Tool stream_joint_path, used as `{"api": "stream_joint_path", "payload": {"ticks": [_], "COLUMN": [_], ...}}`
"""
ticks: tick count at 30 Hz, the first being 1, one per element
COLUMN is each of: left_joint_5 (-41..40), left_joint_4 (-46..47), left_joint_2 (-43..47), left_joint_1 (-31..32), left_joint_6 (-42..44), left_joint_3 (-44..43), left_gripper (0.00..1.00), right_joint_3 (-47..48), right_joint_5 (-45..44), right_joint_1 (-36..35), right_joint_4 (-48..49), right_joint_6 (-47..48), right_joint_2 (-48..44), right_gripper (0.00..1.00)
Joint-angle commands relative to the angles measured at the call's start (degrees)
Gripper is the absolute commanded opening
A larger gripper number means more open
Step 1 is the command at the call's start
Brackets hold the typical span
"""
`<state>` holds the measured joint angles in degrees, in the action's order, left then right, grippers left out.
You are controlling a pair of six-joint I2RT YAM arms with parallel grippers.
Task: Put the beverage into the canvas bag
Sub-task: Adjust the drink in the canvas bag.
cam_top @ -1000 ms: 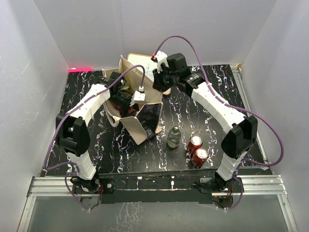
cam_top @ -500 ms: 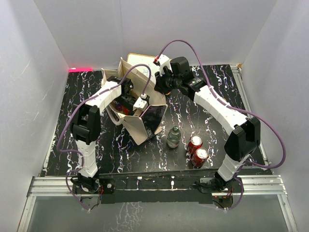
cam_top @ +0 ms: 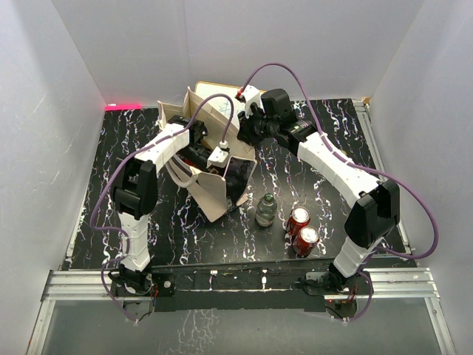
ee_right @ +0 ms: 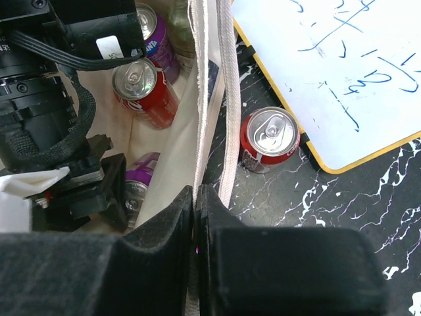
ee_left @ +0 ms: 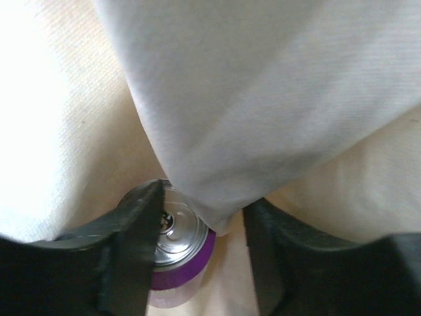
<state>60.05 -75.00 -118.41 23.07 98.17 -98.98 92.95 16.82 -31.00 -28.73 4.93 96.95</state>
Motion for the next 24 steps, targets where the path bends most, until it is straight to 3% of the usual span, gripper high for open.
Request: {"api": "stream_joint_path", "payload": {"ticks": [1,5,10,18,24], "left_joint_5": [-1.8,-2.8,-4.5,-6.7,-6.4], "left_joint_4": [-1.7,-0.7,2.8,9.5,7.1], "left_joint_2": [0.1,1.7,5.5,10.7,12.0], "left_joint_1": [-0.2,-1.9,-4.2,-7.1,-7.6], "left_joint_6": [-13.1,-17.3,-21.7,-27.4,-26.1], "left_joint_3": [-1.7,-3.7,-4.0,-1.0,-0.4], "left_gripper": [0.29,0.12,0.01,0.00,0.00], "right_joint_3": [-0.1,-0.4,-0.9,-0.8,-1.3], "right_joint_5": [0.1,0.3,0.9,1.0,1.4], "right_joint_1": [0.1,0.1,0.1,0.1,0.1], "right_joint_4": [2.2,2.7,3.4,3.7,3.6], "right_joint_6": [0.8,0.6,0.1,0.3,1.3], "right_joint_2": [-3.0,-3.1,-3.4,-3.7,-4.4], "right_gripper": [0.08,0.08,0.08,0.08,0.08]}}
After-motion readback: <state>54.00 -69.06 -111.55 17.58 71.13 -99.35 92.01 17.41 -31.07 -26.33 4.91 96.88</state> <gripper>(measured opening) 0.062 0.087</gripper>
